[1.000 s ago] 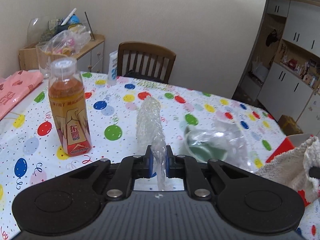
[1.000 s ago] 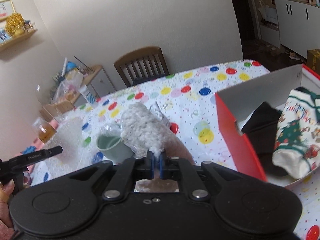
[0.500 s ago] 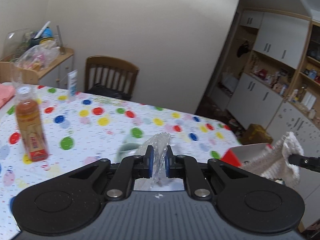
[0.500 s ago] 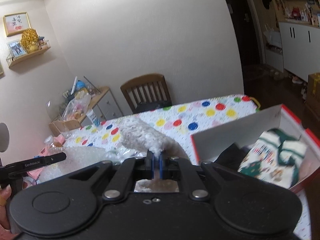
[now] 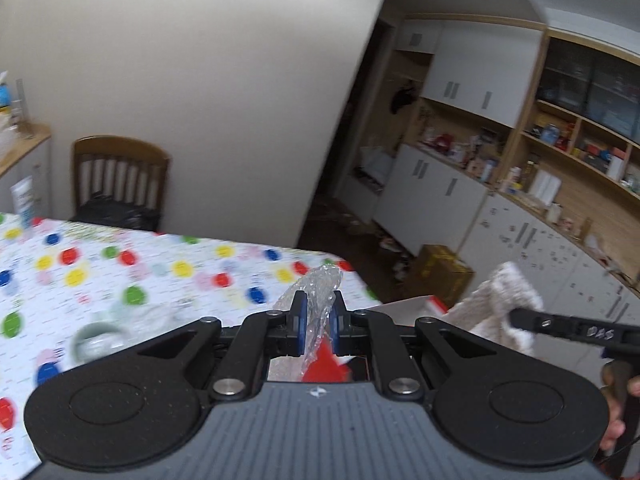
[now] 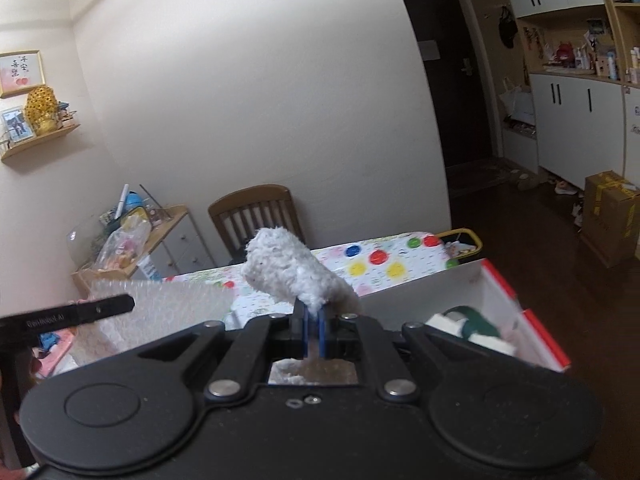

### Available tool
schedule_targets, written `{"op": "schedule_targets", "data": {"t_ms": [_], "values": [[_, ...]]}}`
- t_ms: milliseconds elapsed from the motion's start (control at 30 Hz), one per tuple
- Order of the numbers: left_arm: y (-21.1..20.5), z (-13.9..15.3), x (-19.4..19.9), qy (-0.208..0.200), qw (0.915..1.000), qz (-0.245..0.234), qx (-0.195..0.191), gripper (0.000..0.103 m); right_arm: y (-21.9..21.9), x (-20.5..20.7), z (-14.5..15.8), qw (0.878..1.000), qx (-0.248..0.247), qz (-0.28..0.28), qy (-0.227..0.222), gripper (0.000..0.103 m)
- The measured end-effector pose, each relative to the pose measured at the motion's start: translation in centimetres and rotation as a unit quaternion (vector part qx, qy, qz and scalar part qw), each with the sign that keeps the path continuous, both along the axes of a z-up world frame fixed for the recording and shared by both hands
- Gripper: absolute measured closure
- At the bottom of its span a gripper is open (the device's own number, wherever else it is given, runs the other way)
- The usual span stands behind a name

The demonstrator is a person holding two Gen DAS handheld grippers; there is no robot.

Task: Organize soft objects
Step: 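Carry the white knit cloth and bubble wrap over the red shoebox with both grippers, then open both grippers to drop the white cloth and bubble wrap into the box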

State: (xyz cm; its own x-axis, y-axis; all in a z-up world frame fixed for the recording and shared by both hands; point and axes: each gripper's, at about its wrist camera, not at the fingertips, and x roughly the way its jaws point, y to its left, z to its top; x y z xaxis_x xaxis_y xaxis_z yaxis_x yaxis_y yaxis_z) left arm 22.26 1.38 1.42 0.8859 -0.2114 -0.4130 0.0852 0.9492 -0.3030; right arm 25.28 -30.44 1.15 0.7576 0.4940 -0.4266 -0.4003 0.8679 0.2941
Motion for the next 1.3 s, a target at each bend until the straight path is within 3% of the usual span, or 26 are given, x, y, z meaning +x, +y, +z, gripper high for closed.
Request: {"op": "schedule_targets", "data": {"t_ms": [500, 833, 1300], "values": [[-10.6, 2.2, 6.6, -0.026, 0.9952, -0.093, -0.016, 0.092, -5.8, 3.2, -1.3, 0.998, -0.031, -0.048, -0.004, 0.099], [-14.3, -2.2, 10.2, 0.011, 0.9954, -0.095, -0.005, 0.092, -7.0, 6.1, -4.6, 0.996, -0.053, -0.060, 0.039, 0.099], [-14.6, -7.5, 13.2, 0.069, 0.9948, -0.071, 0.025, 0.092, -5.1, 8.7, -9.1, 0.990, -0.088, -0.034, 0.104, 0.099]]}}
